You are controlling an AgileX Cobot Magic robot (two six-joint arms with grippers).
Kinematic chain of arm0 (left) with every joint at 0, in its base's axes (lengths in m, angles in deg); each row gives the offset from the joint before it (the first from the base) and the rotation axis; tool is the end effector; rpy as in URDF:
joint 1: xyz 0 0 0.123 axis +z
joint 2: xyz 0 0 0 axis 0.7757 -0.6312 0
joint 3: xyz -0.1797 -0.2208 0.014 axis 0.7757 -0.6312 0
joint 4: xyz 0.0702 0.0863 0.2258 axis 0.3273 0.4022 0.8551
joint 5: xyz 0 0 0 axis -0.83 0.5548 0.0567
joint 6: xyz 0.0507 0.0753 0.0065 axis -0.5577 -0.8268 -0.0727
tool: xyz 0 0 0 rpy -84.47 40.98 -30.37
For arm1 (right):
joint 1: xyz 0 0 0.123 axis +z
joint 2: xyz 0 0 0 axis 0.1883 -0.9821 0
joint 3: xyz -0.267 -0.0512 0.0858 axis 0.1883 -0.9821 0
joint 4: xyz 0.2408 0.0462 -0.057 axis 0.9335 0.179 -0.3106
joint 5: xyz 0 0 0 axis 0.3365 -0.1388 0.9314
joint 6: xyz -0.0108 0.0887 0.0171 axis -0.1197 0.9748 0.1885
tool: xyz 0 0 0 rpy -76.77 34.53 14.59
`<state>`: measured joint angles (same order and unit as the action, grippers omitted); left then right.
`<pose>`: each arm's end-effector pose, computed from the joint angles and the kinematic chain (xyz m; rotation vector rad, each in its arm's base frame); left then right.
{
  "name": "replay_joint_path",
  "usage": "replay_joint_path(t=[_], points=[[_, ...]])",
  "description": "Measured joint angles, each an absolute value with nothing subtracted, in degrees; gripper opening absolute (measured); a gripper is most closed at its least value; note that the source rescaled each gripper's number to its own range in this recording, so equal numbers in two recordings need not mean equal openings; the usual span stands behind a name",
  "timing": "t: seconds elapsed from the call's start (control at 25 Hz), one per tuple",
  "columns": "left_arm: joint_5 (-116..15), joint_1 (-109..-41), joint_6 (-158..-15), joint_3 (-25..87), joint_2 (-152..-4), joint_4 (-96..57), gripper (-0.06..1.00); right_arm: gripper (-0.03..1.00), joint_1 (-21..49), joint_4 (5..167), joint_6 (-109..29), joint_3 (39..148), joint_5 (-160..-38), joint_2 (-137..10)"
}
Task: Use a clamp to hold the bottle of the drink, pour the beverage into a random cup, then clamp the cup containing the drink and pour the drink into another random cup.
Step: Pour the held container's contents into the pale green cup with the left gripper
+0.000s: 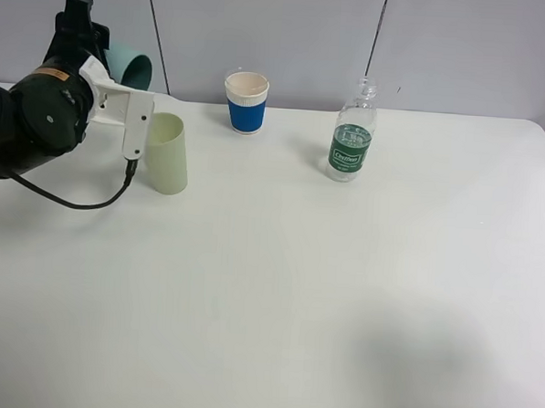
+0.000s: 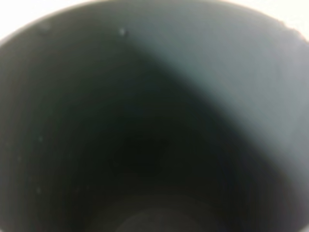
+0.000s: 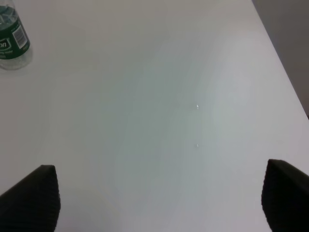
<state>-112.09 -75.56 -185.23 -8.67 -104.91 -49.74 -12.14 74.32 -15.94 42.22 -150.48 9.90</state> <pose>0.3155 -0.0870 0.1940 1.4615 1.2531 1.5289 -0.0060 -0.0056 0.2785 0.0412 2.0354 -0.0919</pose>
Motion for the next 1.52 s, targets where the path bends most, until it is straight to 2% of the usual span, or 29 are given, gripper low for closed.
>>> replay_joint_path(t=[0.44,0.84,1.24,1.52], points=[[-115.2,-75.6,-185.9,-8.7,-104.9,-41.8,0.01,0.66,-12.1,74.3,-15.9,42.2,-150.5,9.9],[-111.8,-75.6,-183.3,-8.7,-104.9,-48.6,0.01,0.66,-12.1,74.3,-15.9,42.2,-150.5,9.9],[-112.2,-75.6,-164.5,-14.5,-100.2,-52.3,0.01,0.66,-12.1,74.3,-15.9,42.2,-150.5,9.9],[-112.8,-75.6,-139.3,-23.5,-92.4,-52.3,0.01,0.66,-12.1,74.3,-15.9,42.2,-150.5,9.9]])
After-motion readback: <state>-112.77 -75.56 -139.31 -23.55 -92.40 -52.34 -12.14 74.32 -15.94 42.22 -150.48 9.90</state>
